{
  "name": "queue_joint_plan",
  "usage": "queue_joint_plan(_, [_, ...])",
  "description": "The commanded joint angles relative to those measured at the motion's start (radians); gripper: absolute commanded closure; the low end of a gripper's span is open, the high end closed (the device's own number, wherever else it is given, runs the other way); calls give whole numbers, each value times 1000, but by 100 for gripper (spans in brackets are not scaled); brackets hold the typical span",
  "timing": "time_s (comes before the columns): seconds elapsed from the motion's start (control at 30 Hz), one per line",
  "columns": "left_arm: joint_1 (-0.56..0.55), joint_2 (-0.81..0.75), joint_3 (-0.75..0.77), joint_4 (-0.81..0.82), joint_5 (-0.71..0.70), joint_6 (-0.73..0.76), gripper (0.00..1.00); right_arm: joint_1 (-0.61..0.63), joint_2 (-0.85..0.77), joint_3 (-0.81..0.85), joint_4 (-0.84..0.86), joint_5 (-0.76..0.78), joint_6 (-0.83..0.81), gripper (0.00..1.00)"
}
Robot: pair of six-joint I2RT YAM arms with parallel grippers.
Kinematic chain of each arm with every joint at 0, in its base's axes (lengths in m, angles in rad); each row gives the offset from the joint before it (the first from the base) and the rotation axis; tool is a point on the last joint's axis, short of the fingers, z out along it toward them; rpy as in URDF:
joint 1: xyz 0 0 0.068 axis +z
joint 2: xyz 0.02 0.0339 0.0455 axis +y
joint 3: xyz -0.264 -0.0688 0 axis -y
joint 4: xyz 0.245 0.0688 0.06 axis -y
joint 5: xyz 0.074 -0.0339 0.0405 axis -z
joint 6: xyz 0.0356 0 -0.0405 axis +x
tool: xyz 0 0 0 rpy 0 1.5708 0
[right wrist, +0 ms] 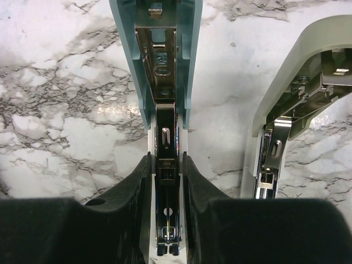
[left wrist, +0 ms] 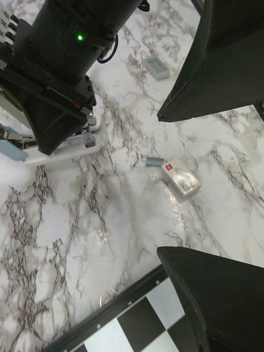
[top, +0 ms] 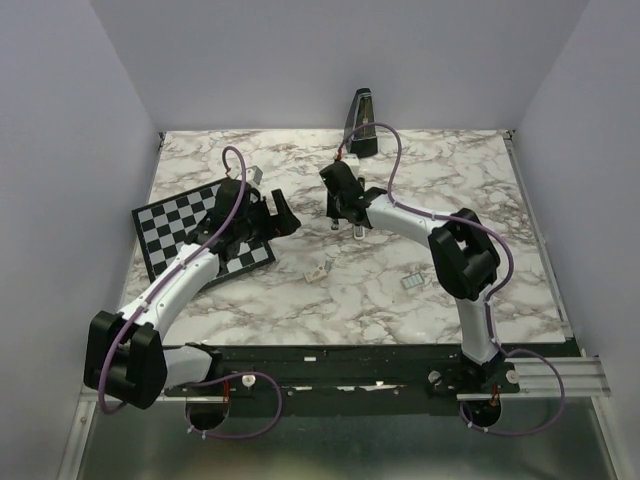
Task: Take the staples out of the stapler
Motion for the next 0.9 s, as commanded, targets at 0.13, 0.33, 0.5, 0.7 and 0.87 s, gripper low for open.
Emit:
queue_joint_plan(0.13, [3, -76, 33, -142, -176, 113, 1, -2, 64, 36, -3, 86, -4, 91])
queue_joint_plan(0.33, [16, -101, 73, -224, -357, 179, 1, -1, 73, 33, -14, 80, 11, 82])
queue_joint_plan(0.5, [34, -153, 69, -244, -466, 196, 1, -1, 67, 19, -15, 84, 14, 68])
queue_joint_plan(0.7, [34, -168, 49, -249, -466, 194, 1, -1, 29, -8, -21, 77, 14, 53])
queue_joint_plan(0.87, [34, -179, 38, -252, -448, 182, 1, 0, -57, -36, -21, 58, -9, 47])
